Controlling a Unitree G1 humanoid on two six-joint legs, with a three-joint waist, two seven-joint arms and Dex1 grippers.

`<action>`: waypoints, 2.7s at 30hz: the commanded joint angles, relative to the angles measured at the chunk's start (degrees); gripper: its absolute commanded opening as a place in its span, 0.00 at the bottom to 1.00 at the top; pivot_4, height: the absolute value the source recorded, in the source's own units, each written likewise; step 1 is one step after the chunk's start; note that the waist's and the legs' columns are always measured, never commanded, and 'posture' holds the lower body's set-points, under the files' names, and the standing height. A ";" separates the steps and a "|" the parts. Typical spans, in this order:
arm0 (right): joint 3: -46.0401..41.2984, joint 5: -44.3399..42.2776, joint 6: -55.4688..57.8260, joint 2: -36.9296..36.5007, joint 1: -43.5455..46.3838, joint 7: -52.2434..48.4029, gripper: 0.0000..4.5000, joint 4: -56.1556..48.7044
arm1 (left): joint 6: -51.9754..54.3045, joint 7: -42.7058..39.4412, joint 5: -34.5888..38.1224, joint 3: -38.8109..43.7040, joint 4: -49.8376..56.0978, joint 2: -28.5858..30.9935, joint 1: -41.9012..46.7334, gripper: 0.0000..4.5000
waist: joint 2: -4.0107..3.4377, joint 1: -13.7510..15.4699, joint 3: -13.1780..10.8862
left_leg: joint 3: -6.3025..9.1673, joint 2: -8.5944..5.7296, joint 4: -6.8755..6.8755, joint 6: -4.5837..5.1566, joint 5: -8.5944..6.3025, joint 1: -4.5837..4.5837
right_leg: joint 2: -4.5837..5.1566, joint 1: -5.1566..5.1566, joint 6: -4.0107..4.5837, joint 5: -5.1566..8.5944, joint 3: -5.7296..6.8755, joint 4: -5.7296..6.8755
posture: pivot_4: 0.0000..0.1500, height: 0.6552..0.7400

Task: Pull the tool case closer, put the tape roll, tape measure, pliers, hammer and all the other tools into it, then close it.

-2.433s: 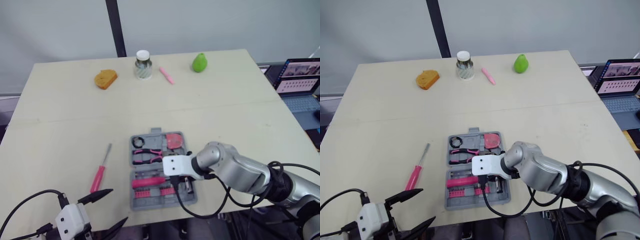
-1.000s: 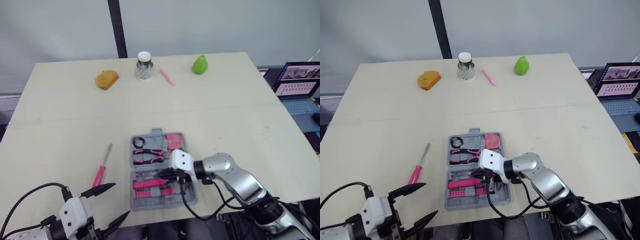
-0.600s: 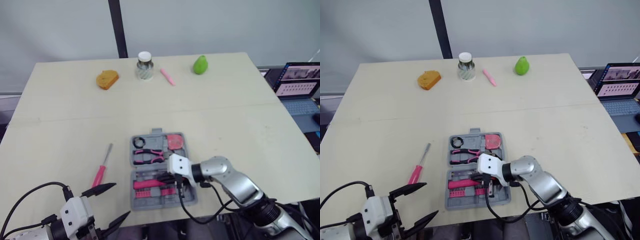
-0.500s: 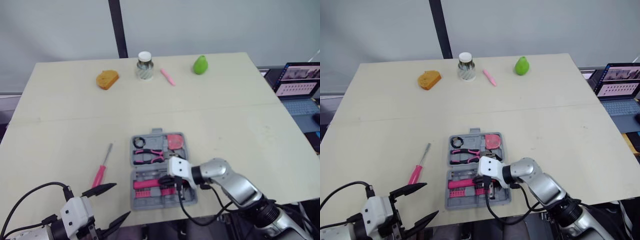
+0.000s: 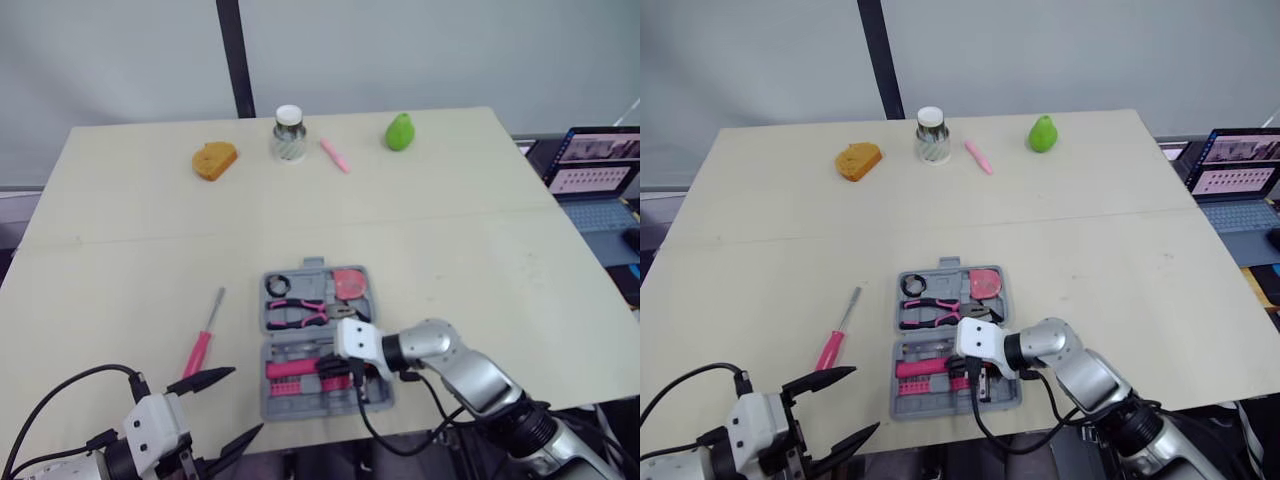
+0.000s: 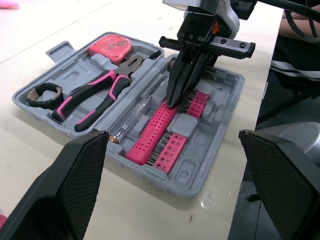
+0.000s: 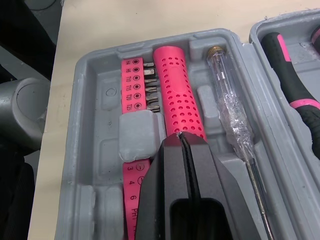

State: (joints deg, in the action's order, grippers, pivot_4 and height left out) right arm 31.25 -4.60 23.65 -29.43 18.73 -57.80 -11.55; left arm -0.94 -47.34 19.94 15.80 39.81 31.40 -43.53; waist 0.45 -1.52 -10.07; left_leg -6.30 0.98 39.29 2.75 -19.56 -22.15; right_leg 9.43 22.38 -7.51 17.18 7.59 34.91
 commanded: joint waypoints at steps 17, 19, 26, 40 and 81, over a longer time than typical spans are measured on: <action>-1.13 -3.56 6.61 1.07 -3.10 -1.27 0.01 -0.24 | 0.29 0.41 0.10 -0.67 1.69 0.68 0.61 1.00 | -0.08 0.06 0.76 | 0.09 0.04 -0.01 -0.08 -0.14 0.18 | 0.04 -0.15 0.13 0.07 0.03 -0.18 | 1.00 1.00; -2.62 -5.23 7.34 1.10 -2.51 -1.67 0.01 -1.17 | 0.27 0.38 0.13 -0.67 1.56 0.76 0.77 1.00 | -0.11 0.06 0.74 | 0.09 0.04 -0.01 -0.09 -0.15 0.16 | 0.03 -0.11 0.13 0.07 0.04 -0.18 | 1.00 1.00; -4.82 -6.88 7.17 1.25 -0.47 -1.79 0.01 0.00 | 0.42 0.44 0.01 -1.08 0.97 0.87 1.82 1.00 | -0.18 0.05 0.69 | 0.04 0.04 -0.01 -0.08 -0.14 0.05 | 0.03 0.00 0.13 0.07 0.04 -0.16 | 1.00 1.00; -4.36 -5.62 5.72 1.39 -0.42 -1.14 0.01 1.68 | 0.29 0.47 -0.20 -1.33 0.62 0.88 2.29 1.00 | -0.21 0.05 0.67 | 0.04 0.03 -0.01 -0.07 -0.14 0.04 | 0.02 0.00 0.13 0.07 0.03 -0.15 | 1.00 1.00; -0.58 -1.97 8.37 1.22 -3.65 0.25 0.01 7.71 | 0.80 0.61 -0.17 -1.83 0.93 1.00 2.91 1.00 | -0.20 0.01 1.07 | 0.05 0.11 -0.06 -0.12 -0.17 0.16 | 0.03 -0.07 0.17 0.09 0.03 -0.20 | 1.00 1.00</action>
State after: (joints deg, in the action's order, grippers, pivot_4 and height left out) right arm 28.52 -8.62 29.97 -27.66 17.47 -58.92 -8.80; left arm -0.05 -47.03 19.73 14.35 39.80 32.05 -40.79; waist 0.25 -1.51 -9.00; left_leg -6.25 1.10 39.22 2.62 -19.73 -21.98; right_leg 9.46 22.30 -7.34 17.28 7.62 34.71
